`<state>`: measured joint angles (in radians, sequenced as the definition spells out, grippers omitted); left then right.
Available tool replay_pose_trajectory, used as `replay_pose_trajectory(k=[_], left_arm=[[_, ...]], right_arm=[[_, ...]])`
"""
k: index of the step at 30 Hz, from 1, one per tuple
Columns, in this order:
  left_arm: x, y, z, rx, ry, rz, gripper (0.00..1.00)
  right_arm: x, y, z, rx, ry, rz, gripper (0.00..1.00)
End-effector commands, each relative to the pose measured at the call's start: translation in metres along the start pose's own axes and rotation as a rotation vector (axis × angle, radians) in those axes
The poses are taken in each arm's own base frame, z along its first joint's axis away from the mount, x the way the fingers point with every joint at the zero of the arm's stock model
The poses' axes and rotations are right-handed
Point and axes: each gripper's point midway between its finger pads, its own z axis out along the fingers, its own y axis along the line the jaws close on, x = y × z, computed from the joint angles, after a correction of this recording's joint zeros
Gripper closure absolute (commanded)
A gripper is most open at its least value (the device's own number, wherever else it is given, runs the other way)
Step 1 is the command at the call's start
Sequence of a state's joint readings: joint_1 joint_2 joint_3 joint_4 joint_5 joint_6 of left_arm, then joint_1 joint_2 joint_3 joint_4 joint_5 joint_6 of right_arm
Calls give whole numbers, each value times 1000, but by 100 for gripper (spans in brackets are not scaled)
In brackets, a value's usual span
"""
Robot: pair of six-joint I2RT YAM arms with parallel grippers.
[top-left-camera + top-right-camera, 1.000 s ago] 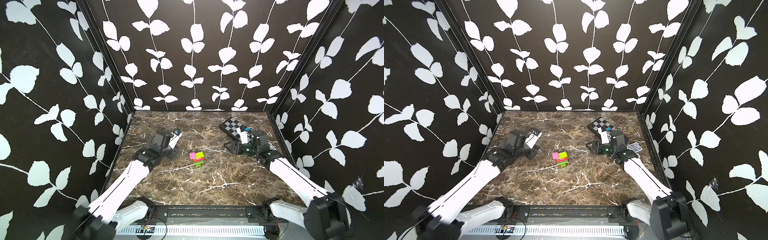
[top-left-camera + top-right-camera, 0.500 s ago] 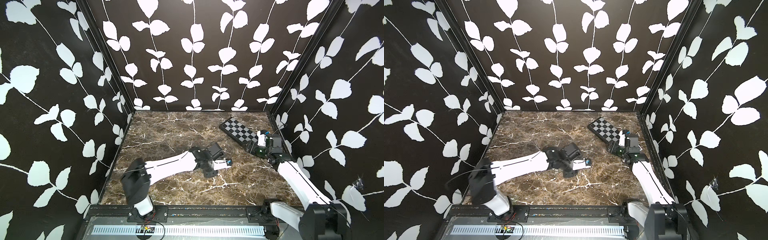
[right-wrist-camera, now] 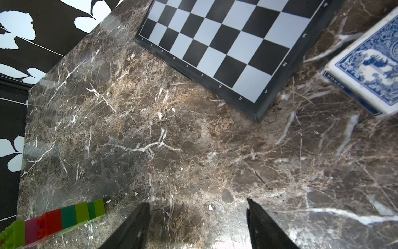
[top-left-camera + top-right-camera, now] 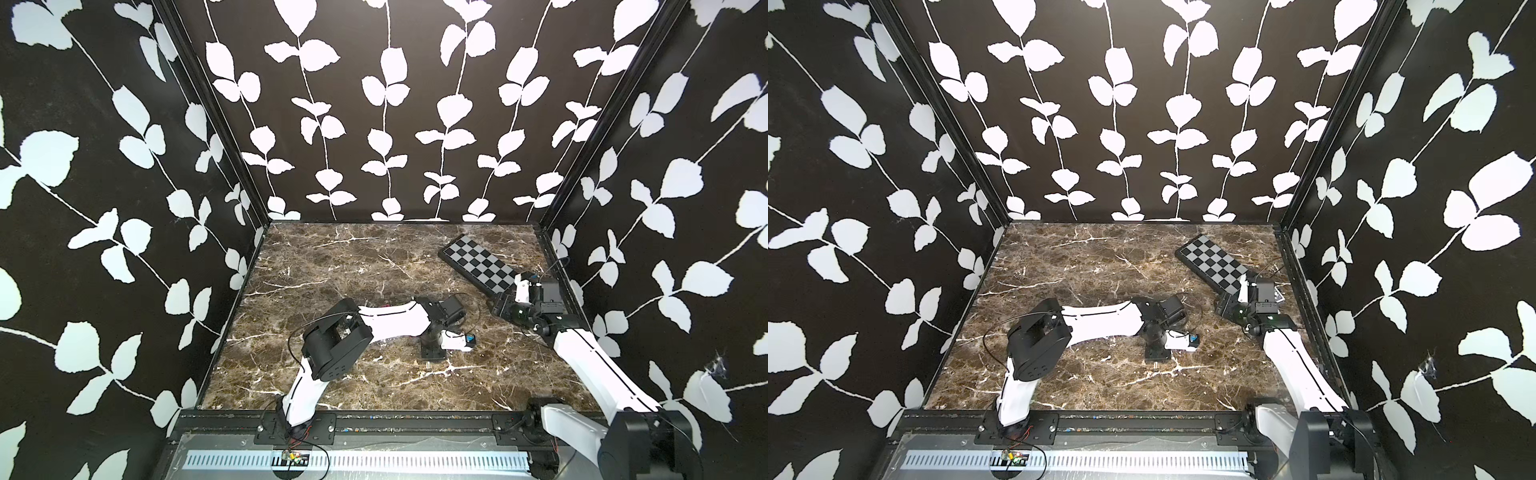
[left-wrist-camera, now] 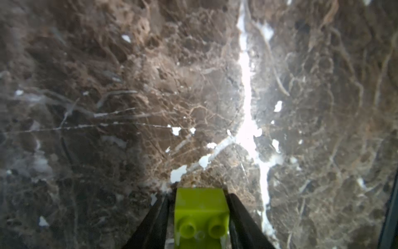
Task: Assemble a carrot with lego
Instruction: Place the lego brick at the center of the board, then pick up the lego brick from the center of the board.
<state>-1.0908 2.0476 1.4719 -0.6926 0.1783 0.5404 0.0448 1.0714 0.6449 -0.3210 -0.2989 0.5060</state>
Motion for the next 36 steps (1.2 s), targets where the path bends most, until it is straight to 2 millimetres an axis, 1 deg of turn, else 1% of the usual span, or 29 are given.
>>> replay_pose_trajectory(k=[1,2,4,6,8,10,13,16,18,19,20,21,22,24,27,32,36], left_arm=[[-15,3,-34,-9,-73,5,42],[-18,4,-45,-14,-107,-5,37],[-22,7,-66,-18,-175,-49,32],[-25,12,-100,-31,-276,-114,30],[-22,25,-132,-80,-377,-210,31],[-12,42,-168,-125,-476,-355,31],[3,60,-212,-170,-573,-525,32],[16,73,-245,-246,-646,-613,32],[27,83,-262,-283,-679,-670,31],[31,85,-267,-292,-689,-692,31],[43,94,-272,-316,-692,-728,31],[48,97,-274,-324,-694,-743,31],[53,98,-274,-329,-691,-755,31],[59,99,-271,-329,-681,-770,31],[65,97,-267,-321,-664,-778,31],[72,97,-264,-333,-636,-777,31],[76,96,-263,-328,-618,-777,31]], right_arm=[[12,-4,-1,-1,12,9,28],[14,-2,-2,-8,13,2,27],[19,6,-4,-32,13,-29,27],[30,25,-5,-86,10,-107,26],[43,49,-4,-155,5,-190,25],[59,67,4,-206,10,-252,25],[82,96,22,-318,68,-323,25],[99,123,36,-391,101,-415,24],[109,133,47,-412,134,-456,24],[117,136,54,-424,167,-462,24],[123,138,60,-441,192,-462,24],[129,140,65,-452,217,-458,25],[137,141,70,-460,248,-453,26],[149,138,73,-463,292,-444,29],[165,131,65,-459,328,-445,33],[186,126,49,-454,395,-482,39],[192,117,41,-430,399,-505,43]])
